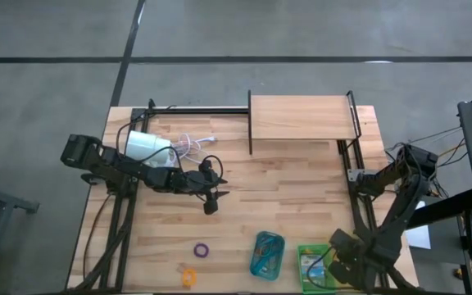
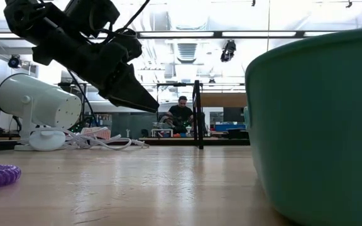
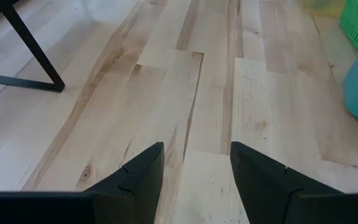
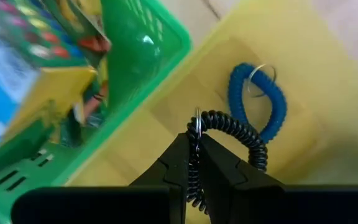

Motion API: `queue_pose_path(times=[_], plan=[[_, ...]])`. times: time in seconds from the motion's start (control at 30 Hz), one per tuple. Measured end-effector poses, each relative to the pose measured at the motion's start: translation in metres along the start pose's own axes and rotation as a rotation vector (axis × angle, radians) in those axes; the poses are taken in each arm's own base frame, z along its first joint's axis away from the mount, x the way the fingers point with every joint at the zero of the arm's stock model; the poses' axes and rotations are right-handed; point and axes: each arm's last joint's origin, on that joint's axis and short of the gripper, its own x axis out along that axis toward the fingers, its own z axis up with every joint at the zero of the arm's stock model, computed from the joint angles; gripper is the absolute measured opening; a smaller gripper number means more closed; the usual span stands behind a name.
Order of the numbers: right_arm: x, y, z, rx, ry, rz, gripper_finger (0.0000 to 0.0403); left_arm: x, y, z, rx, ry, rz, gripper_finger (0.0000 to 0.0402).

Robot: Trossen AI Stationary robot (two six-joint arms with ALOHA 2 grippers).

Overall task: Pick & Place Office Desk Supplies
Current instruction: Put the black spring rubberband into the yellow bin

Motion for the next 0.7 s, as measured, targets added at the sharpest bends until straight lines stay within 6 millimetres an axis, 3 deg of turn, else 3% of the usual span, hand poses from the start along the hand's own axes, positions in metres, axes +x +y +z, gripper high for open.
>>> queue_pose_path(times=[0.37, 0.7], plan=[[0.022, -0.013, 0.002, 0.001, 0.024, -0.039, 0.0031, 0.0, 0.0, 0.0, 0.0, 0.0, 0.0, 0.019], [0.023, -0.015, 0.002, 0.071, 0.023, -0.049, 0.009, 0.0, 0.0, 0.0, -0.003, 0.0, 0.0, 0.0191]])
